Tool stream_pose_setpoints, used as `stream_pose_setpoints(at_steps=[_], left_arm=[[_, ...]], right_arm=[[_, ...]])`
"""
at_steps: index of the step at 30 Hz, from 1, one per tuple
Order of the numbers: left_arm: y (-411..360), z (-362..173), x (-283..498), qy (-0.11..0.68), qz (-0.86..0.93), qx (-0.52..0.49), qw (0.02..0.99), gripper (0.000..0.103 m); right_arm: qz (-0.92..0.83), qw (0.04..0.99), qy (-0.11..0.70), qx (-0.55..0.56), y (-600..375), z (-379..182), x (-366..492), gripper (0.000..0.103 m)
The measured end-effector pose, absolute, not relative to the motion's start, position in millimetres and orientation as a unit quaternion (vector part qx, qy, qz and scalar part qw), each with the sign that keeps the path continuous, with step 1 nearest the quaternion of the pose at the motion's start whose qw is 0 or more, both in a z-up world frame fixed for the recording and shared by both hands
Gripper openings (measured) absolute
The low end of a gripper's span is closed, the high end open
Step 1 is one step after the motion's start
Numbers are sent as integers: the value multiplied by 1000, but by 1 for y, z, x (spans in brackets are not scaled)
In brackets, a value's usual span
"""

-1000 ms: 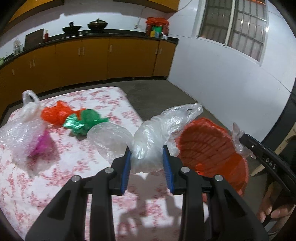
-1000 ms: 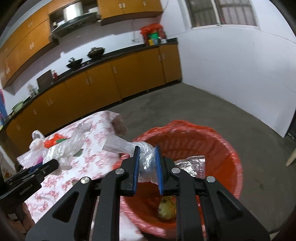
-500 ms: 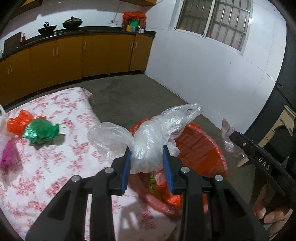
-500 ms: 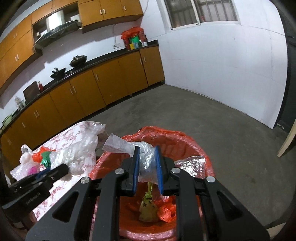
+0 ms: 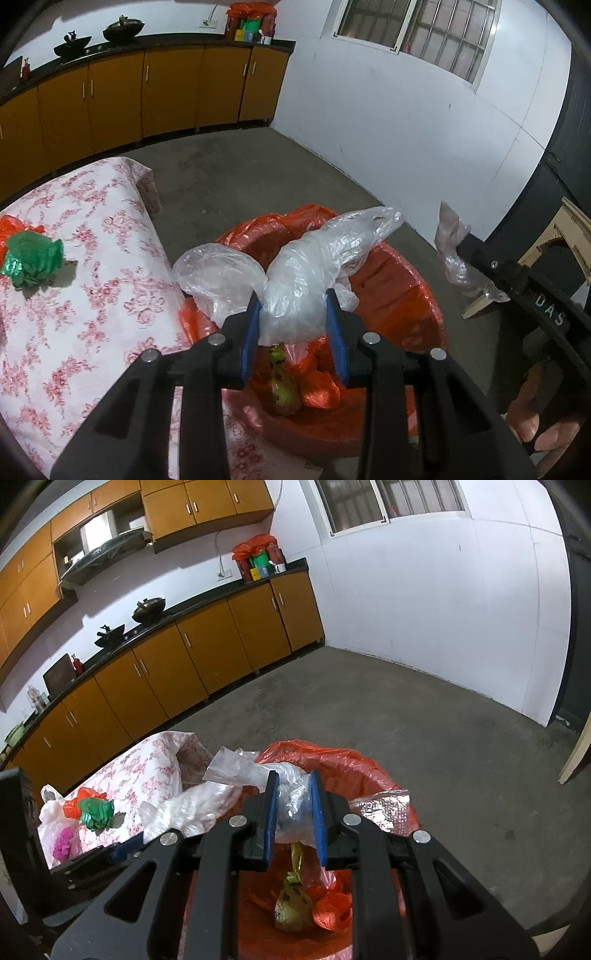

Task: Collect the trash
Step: 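Open both tools to drop the clear bags into the basket, then move both tools back over the bag pile on the table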

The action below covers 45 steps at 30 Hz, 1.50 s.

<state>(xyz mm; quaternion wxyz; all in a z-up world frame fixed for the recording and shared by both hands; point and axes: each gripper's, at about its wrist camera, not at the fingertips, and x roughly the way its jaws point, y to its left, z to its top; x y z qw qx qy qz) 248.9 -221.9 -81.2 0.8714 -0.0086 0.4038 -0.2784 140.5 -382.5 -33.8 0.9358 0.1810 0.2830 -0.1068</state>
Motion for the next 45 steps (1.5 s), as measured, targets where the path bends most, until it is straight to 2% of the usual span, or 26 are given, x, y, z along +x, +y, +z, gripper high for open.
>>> stream_pose_setpoints(at_steps=[15, 27, 39, 45], left_arm=[[-230, -100, 255, 429, -285, -1, 857, 43], [-210, -90, 251, 414, -265, -4, 871, 47], [-131, -63, 240, 361, -186, -21, 914, 62], [-71, -52, 229, 327, -120, -25, 937, 67]], right_arm=[[-106, 929, 292, 203, -394, -40, 141, 32], [-106, 930, 293, 195, -394, -40, 139, 32], [-80, 942, 293, 145, -355, -36, 151, 32], [-43, 947, 294, 120, -316, -33, 166, 32]])
